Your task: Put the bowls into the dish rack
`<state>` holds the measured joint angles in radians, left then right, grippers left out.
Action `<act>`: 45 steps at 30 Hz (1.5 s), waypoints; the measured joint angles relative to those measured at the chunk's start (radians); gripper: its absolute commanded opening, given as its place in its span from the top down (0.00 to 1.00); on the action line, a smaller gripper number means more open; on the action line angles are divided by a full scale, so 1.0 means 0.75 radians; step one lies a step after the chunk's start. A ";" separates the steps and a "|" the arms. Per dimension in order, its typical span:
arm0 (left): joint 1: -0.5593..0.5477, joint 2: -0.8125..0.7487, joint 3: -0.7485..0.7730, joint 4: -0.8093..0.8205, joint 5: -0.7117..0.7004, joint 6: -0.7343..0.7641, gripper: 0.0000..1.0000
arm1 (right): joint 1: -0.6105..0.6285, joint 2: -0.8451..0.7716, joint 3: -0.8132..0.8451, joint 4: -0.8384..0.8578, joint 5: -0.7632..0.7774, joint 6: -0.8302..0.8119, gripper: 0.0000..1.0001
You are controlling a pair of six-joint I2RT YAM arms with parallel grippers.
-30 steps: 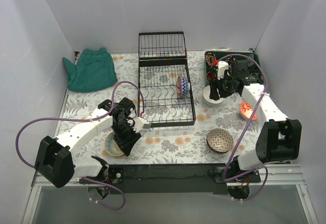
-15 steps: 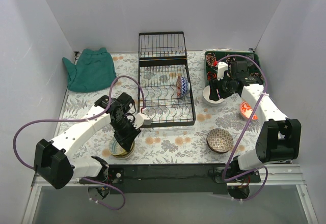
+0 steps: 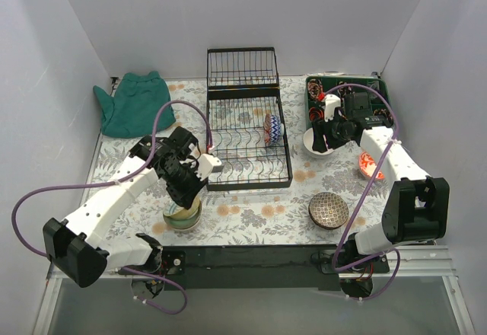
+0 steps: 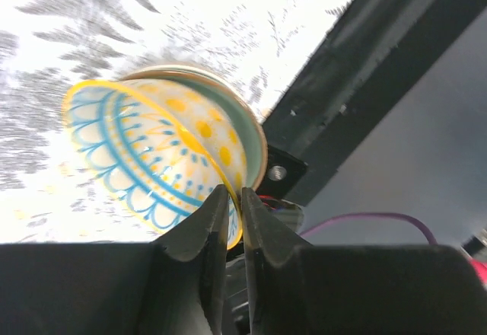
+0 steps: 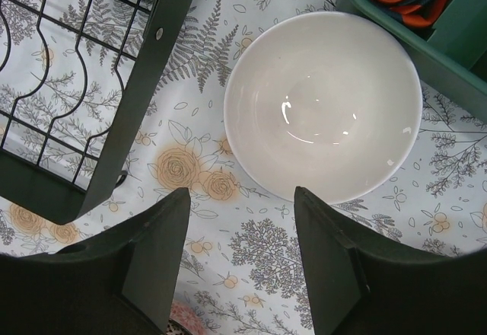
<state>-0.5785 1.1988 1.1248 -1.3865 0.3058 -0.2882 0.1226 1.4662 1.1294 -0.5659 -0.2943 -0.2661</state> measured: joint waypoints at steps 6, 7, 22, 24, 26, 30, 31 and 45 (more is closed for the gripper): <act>0.001 0.007 0.142 0.016 -0.060 -0.009 1.00 | 0.000 0.002 0.000 -0.001 0.000 0.002 0.35; 0.001 0.006 0.145 0.019 -0.065 -0.010 1.00 | 0.000 0.003 0.000 0.000 0.001 0.002 0.35; 0.007 -0.043 0.210 0.038 -0.093 -0.020 1.00 | 0.000 0.015 0.001 0.000 0.006 0.002 0.35; 0.011 -0.042 0.218 0.038 -0.093 -0.020 1.00 | 0.000 0.021 0.001 0.000 0.006 0.002 0.35; 0.015 -0.040 0.227 0.036 -0.100 -0.018 1.00 | 0.000 0.029 0.002 -0.001 0.008 0.002 0.35; 0.019 -0.028 0.255 0.038 -0.160 0.006 1.00 | 0.000 0.038 0.003 -0.001 0.011 0.002 0.35; 0.019 -0.028 0.256 0.040 -0.184 0.013 1.00 | 0.000 0.038 0.003 0.000 0.011 0.002 0.35; 0.266 -0.008 -0.048 0.402 -0.505 0.146 1.00 | 0.000 0.069 0.006 0.002 0.011 0.002 0.35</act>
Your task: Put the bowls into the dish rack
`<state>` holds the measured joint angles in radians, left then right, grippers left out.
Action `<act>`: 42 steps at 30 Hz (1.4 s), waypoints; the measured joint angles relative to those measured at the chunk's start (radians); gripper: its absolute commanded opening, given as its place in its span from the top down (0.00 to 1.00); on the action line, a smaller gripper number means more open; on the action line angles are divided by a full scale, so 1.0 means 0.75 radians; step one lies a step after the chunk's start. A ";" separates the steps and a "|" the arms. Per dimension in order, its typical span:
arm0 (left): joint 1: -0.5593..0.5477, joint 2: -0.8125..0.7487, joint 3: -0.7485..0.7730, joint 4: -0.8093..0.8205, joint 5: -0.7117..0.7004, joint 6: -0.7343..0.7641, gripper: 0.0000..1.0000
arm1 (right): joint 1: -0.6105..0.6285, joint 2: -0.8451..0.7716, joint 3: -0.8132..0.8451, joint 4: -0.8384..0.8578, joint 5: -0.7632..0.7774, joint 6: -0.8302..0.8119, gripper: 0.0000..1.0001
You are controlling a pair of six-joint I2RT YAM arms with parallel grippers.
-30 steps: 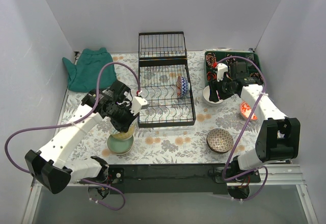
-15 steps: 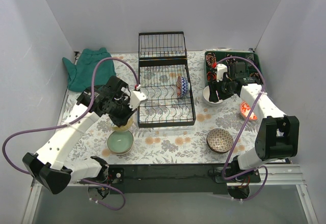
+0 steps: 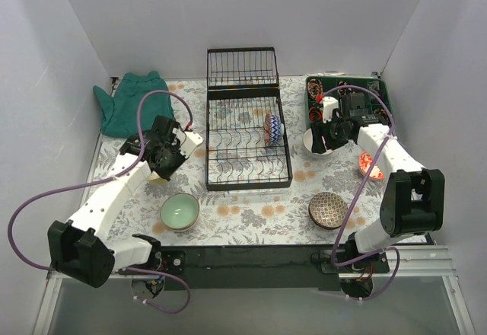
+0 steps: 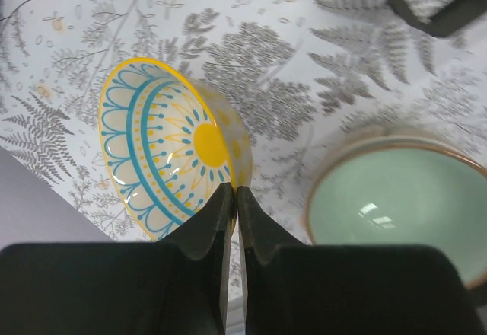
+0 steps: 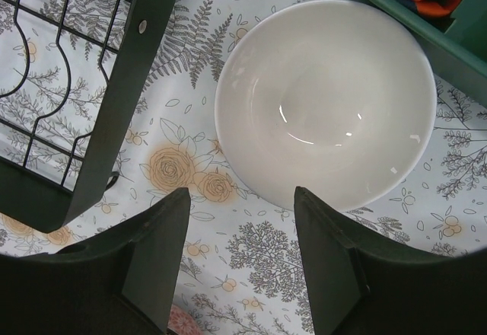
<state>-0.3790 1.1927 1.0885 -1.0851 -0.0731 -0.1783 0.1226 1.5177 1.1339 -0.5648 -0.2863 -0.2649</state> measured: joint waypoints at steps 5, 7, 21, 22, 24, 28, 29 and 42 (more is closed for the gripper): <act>0.133 0.070 -0.098 0.210 -0.040 0.069 1.00 | 0.000 0.026 0.005 0.001 0.000 0.000 0.35; 0.150 0.095 -0.131 0.281 -0.052 0.085 1.00 | 0.000 0.030 0.007 0.001 0.000 -0.001 0.35; 0.154 0.154 -0.358 0.668 -0.172 0.124 0.87 | 0.000 0.031 0.007 0.021 0.005 -0.002 0.35; 0.154 0.154 -0.369 0.689 -0.176 0.125 0.81 | 0.000 0.031 0.007 0.021 0.005 -0.002 0.35; 0.154 0.155 -0.397 0.723 -0.193 0.132 0.78 | 0.000 0.031 0.007 0.021 0.005 -0.002 0.35; 0.154 0.163 -0.458 0.763 -0.215 0.132 0.76 | 0.000 0.032 0.007 0.021 0.005 -0.001 0.35; 0.154 0.167 -0.469 0.771 -0.220 0.133 0.77 | 0.000 0.033 0.007 0.022 0.005 -0.001 0.35; 0.155 0.173 -0.367 0.679 -0.191 0.104 1.00 | 0.000 0.040 0.007 0.022 0.018 -0.001 0.35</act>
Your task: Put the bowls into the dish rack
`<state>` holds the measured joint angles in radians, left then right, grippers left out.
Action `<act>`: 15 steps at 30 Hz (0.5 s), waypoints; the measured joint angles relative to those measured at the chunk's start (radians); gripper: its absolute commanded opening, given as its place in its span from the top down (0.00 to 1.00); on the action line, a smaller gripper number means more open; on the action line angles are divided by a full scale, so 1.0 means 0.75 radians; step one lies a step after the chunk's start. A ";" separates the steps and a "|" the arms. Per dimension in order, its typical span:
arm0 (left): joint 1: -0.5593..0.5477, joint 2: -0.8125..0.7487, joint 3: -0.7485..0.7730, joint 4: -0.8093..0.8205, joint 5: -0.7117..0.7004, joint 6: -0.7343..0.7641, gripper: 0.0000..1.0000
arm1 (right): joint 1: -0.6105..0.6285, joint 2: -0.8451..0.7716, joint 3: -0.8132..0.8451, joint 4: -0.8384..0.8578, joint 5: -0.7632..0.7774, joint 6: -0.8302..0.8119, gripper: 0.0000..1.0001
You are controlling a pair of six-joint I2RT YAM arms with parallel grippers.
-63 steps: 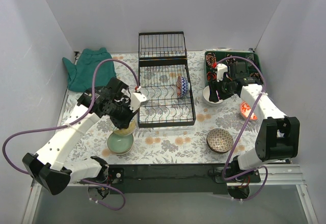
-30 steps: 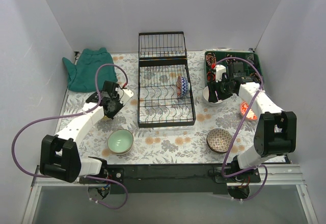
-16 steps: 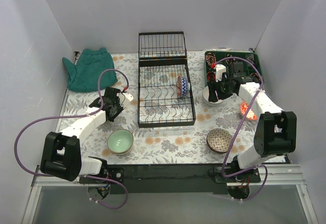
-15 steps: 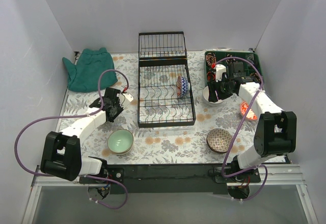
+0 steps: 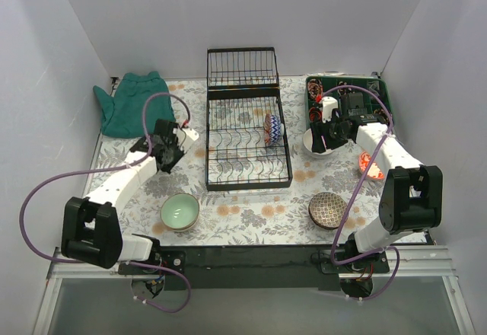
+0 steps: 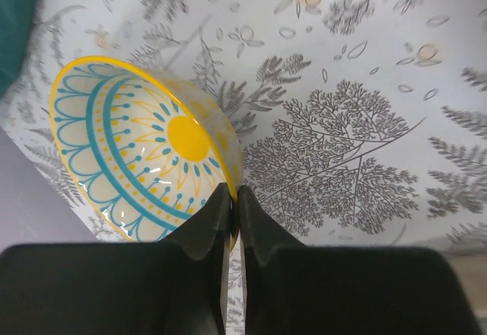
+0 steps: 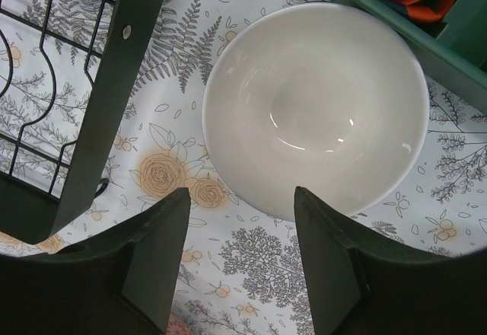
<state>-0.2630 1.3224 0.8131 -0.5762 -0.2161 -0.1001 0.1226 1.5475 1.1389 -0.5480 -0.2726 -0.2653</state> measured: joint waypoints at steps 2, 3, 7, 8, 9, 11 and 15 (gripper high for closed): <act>0.000 0.005 0.158 -0.102 0.046 -0.023 1.00 | 0.000 0.000 0.000 0.000 0.007 0.000 0.35; 0.001 0.016 0.269 -0.154 0.077 -0.040 1.00 | 0.000 0.000 0.000 0.001 0.009 -0.001 0.35; 0.002 0.116 0.771 -0.280 0.277 -0.127 1.00 | 0.000 0.000 -0.001 0.002 0.017 -0.001 0.35; 0.002 0.148 0.892 -0.305 0.357 -0.154 1.00 | 0.000 0.000 -0.001 0.001 0.019 -0.001 0.35; 0.002 0.171 0.978 -0.309 0.441 -0.173 1.00 | 0.000 0.000 -0.001 0.002 0.022 -0.001 0.35; -0.001 0.207 1.088 -0.297 0.629 -0.240 1.00 | 0.000 0.000 -0.001 0.003 0.025 -0.001 0.34; -0.008 0.284 1.088 -0.242 1.019 -0.450 1.00 | 0.000 -0.001 -0.001 0.003 0.050 -0.002 0.33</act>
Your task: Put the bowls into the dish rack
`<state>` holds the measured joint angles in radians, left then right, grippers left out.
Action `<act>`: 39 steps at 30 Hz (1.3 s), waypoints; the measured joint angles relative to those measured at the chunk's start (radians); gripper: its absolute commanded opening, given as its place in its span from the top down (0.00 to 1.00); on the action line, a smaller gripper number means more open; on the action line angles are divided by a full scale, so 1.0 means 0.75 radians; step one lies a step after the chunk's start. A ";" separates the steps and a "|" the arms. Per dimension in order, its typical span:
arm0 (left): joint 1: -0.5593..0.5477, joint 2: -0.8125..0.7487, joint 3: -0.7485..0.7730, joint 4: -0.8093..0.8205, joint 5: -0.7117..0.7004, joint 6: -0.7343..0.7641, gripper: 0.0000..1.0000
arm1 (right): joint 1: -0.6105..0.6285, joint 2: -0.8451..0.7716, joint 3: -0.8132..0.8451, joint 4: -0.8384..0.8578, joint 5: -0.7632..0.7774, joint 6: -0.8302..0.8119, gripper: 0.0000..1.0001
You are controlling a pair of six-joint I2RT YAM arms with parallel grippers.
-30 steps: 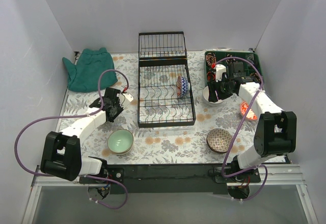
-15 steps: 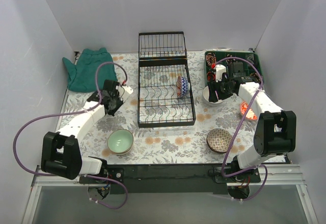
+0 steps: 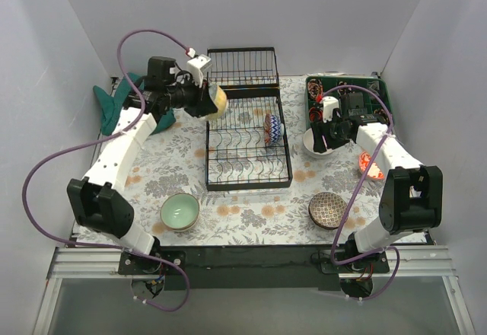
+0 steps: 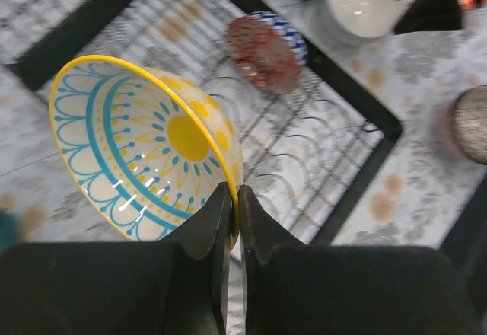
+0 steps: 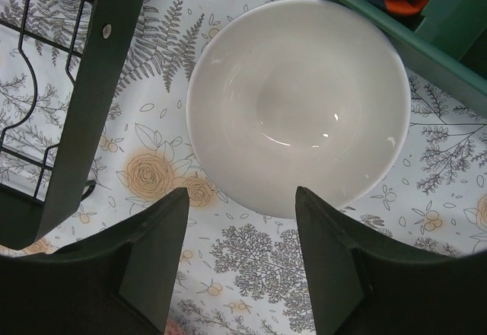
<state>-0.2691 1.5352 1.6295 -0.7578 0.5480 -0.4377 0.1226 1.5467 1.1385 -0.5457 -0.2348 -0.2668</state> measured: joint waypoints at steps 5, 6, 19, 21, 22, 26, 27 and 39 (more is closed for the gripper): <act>-0.003 0.068 -0.311 0.407 0.362 -0.406 1.00 | 0.000 -0.014 0.000 0.000 0.034 -0.001 0.34; -0.004 0.081 -0.393 0.532 0.422 -0.514 1.00 | 0.000 -0.021 0.000 0.000 0.039 -0.002 0.33; -0.012 0.452 -0.643 1.893 0.732 -1.571 1.00 | -0.001 -0.097 -0.054 0.002 0.077 -0.032 0.34; -0.013 0.497 -0.643 1.951 0.729 -1.623 1.00 | -0.002 -0.097 -0.054 0.002 0.078 -0.034 0.34; -0.014 0.517 -0.643 1.968 0.725 -1.642 1.00 | -0.003 -0.097 -0.054 0.002 0.078 -0.035 0.34; -0.021 0.583 -0.635 1.995 0.684 -1.691 1.00 | -0.007 -0.093 -0.054 0.002 0.086 -0.037 0.34; -0.025 0.598 -0.630 1.998 0.670 -1.701 1.00 | -0.008 -0.090 -0.054 0.002 0.086 -0.038 0.34; -0.107 0.746 -0.570 2.046 0.551 -1.798 1.00 | -0.010 -0.054 -0.048 0.000 0.094 -0.038 0.34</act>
<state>-0.3496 2.0949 1.2018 0.7769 0.9611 -1.7859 0.1150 1.5059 1.1027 -0.5457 -0.1646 -0.2955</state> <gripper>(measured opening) 0.037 0.664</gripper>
